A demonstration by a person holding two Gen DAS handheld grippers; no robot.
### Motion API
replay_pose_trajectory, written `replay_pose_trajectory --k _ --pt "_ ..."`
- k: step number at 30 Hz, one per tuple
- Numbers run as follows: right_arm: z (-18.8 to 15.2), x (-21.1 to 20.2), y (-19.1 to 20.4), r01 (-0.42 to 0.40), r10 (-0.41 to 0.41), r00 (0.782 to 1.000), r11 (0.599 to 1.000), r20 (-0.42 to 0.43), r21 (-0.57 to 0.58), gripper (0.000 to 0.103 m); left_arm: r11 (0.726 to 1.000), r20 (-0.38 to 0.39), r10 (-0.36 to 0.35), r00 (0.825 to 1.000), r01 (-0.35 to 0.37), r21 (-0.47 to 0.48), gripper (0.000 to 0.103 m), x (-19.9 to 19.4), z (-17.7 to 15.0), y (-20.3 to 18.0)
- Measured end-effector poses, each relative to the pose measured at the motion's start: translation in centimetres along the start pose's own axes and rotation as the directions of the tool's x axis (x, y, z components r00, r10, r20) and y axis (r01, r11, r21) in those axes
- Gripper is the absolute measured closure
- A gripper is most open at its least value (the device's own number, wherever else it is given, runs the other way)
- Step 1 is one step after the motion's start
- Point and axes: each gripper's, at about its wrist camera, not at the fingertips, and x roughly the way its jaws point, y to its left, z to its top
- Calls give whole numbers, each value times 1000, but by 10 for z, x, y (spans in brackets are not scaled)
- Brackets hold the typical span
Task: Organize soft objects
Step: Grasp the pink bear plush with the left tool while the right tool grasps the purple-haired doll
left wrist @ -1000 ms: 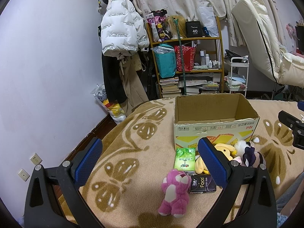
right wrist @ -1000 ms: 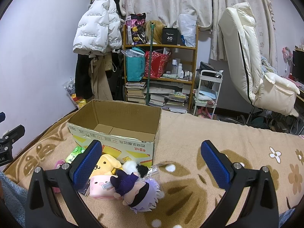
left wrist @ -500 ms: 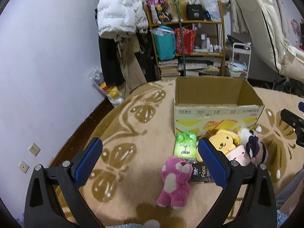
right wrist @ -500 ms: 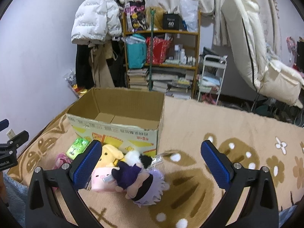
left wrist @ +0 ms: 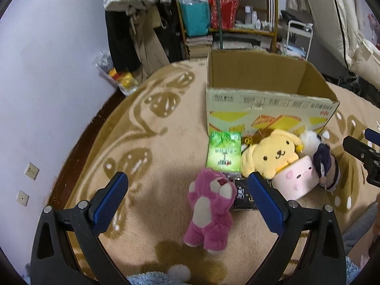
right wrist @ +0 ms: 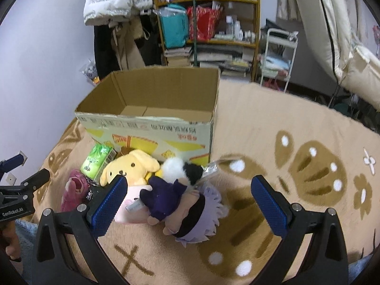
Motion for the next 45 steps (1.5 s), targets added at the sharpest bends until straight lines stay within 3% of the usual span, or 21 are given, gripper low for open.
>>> replay_pose_trajectory --k 13,16,27,29,31,35,40,45 --pt "-5 40 1 -19 21 989 1000 -145 19 0 998 -163 -65 985 66 -3 3 43 -4 -8" --pt "-7 50 4 -33 35 983 999 -182 13 0 994 -233 -110 966 107 -24 3 59 -6 -7" --pt "-17 85 7 -68 75 959 997 -272 37 0 989 -336 -144 931 126 -74 4 91 -12 -2" --pt "-18 86 4 -78 91 958 995 -274 58 0 989 -347 -146 926 127 -79 8 95 -12 -3" --pt "-18 86 2 -80 95 959 995 -269 66 0 987 -362 -159 918 135 -91 20 98 -13 -2" --pt "-17 81 3 -93 106 961 994 -257 60 4 982 -380 -184 907 153 -110 28 102 -15 -1" --pt "-17 81 1 -104 119 959 992 -256 74 8 976 -382 -216 898 182 -123 50 103 -15 -2" --pt "-15 79 -3 -117 140 958 988 -249 105 12 977 -378 -210 902 174 -128 57 102 -16 -1"
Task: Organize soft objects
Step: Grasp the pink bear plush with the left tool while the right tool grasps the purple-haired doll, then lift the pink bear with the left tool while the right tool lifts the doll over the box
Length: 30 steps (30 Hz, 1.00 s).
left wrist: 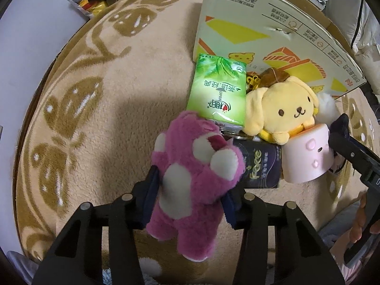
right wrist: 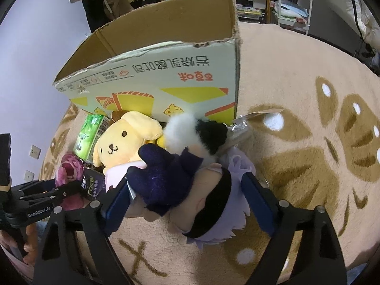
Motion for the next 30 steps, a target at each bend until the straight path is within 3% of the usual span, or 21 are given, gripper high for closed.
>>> replay_pose_trajectory --k 5,9,13,14,15,17,30 --pt "1 -7 -5 -12 12 1000 1000 25 11 18 998 51 55 997 -56 17 58 -8 -4 -4" --pt "2 -11 -7 -19 19 999 1000 43 17 28 998 70 66 995 -67 20 59 -12 -5 -5" --pt "2 -13 -13 -40 38 998 998 52 45 31 997 105 73 992 -76 20 59 -22 -7 -7" --pt "3 -16 -16 -45 42 997 998 60 52 36 997 113 73 991 -76 21 59 -24 -7 -7" --pt "3 -18 -16 -52 48 996 997 71 55 56 997 127 73 989 -76 21 59 -27 -8 -8" --pt "4 -23 -17 -77 71 993 995 95 60 65 997 149 70 986 -74 22 59 -33 -9 -8" --pt "1 -38 -22 -72 58 986 994 155 86 69 991 219 112 969 -124 44 59 -47 -14 -16"
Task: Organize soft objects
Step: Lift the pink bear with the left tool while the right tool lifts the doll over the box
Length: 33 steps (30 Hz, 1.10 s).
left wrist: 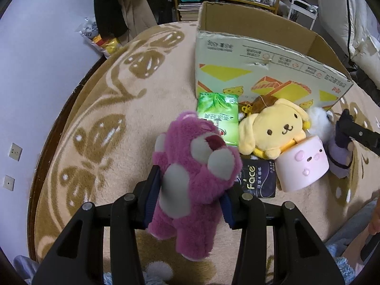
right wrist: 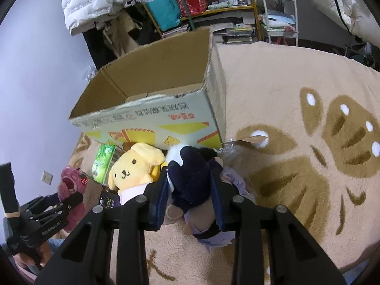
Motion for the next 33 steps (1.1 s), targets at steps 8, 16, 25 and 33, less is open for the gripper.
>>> replay_pose_trajectory --k 8,16,25,33 --pt "1 -30 7 -79 79 989 997 128 -10 69 999 125 -11 992 15 -34 59 -26 2 6" --pt "5 -62 28 -125 148 948 987 281 -98 69 999 260 18 965 -8 -39 59 -52 5 4" --pt "15 -98 53 -86 167 891 975 422 -204 69 1000 456 26 889 -24 -10 59 -96 12 -14" --pt "44 -105 60 -73 176 865 971 470 -229 69 1000 542 -16 840 0 29 59 -116 41 -27"
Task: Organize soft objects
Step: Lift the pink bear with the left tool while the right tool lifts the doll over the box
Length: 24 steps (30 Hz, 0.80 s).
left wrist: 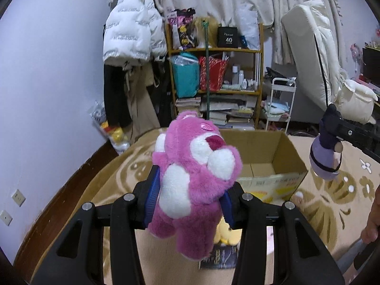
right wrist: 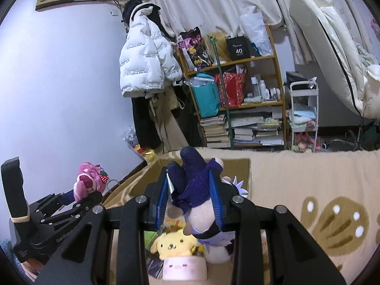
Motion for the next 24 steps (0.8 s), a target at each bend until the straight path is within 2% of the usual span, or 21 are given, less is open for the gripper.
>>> replay_pose_trajectory --k 12,18,24 --pt "23 33 -9 26 -26 1000 1000 -5 -8 69 998 59 -3 998 -1 61 59 36 47 -14" --pt "20 50 -14 39 -40 999 999 -25 -24 69 998 40 -16 999 14 57 58 60 48 -20" --pt "19 66 -20 14 -16 998 999 -57 -34 68 999 2 -27 1000 27 45 58 81 39 -18"
